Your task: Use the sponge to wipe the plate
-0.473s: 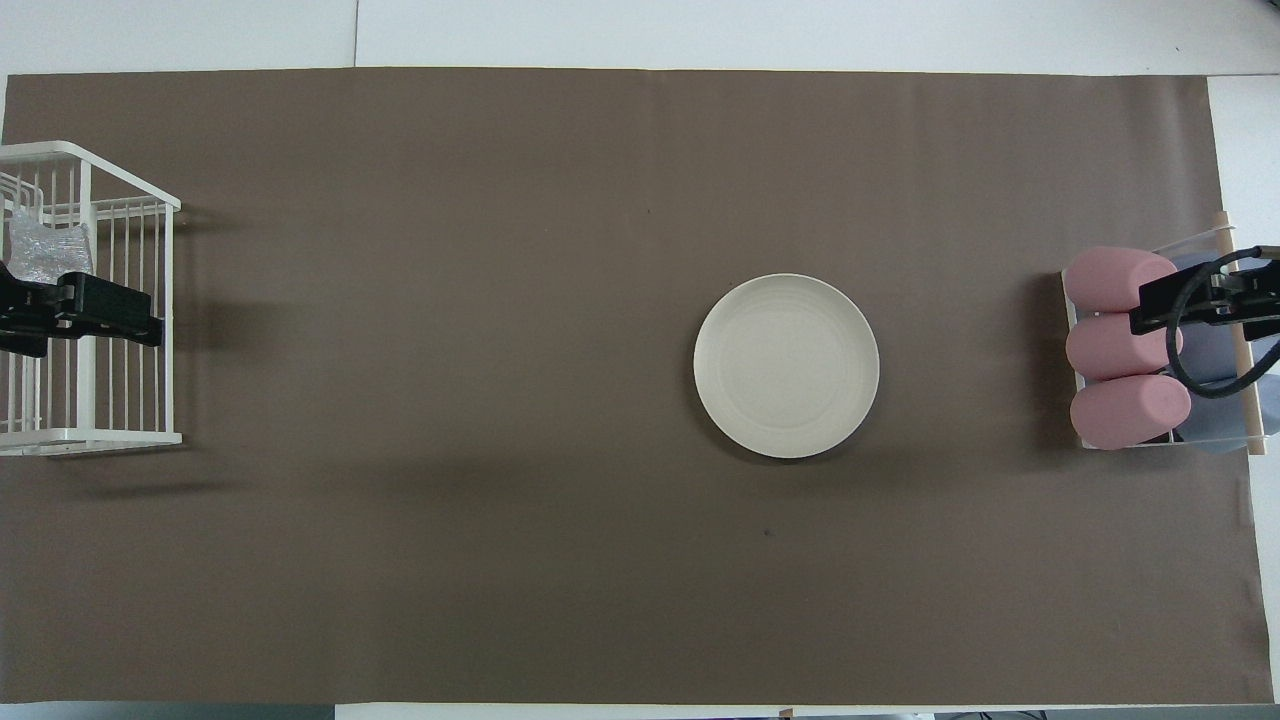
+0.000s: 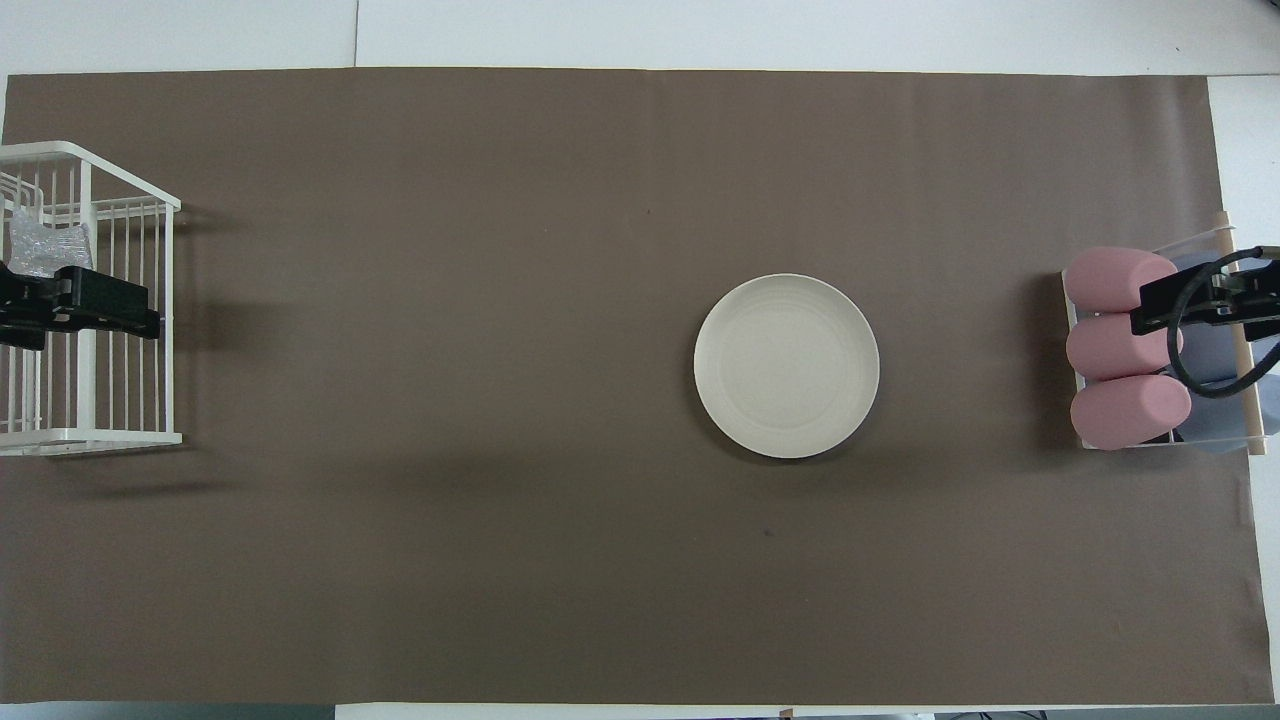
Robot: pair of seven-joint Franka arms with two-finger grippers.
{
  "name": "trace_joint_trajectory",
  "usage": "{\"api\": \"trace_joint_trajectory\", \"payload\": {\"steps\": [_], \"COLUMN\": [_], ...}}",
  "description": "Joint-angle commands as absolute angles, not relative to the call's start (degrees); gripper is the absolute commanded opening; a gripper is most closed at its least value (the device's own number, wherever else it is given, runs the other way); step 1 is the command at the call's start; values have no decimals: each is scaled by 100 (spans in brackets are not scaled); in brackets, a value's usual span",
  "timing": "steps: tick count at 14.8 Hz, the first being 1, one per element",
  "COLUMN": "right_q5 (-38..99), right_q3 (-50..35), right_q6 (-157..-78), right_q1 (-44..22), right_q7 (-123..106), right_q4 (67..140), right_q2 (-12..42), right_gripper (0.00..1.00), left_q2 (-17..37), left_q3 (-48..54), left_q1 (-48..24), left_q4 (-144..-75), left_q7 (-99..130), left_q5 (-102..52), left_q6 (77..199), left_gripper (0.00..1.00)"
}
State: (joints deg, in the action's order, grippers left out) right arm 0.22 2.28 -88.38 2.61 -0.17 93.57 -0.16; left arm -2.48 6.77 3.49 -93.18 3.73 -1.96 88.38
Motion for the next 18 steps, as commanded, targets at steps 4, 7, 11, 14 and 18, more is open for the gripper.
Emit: {"api": "trace_joint_trajectory", "payload": {"steps": [4, 7, 11, 14, 18], "right_q5": [-26, -26, -9, -9, 0], "right_q3": [220, 185, -25, -421, -1211], "right_q6": [-8938, -8965, -8842, -8833, -8842], "right_q1": [360, 246, 246, 246, 246], "right_q7": [350, 2120, 3599, 4971, 6904], "right_q4": [9536, 9545, 9536, 9510, 9519], "right_q2": [-158, -158, -167, -167, -211], "right_gripper": [100, 100, 100, 100, 100], "left_q2": [-439, -352, 253, 851, 1203], "left_q3": [677, 712, 712, 712, 712], "left_q1": [308, 238, -79, -158, -79], "left_q4": [-9562, -9562, -9615, -9624, -9668], "left_q7": [352, 360, 518, 842, 1272], "left_q5": [181, 928, 2861, 4189, 4597], "left_q6": [9053, 9105, 9473, 9789, 10326], "left_gripper": [100, 100, 100, 100, 100]}}
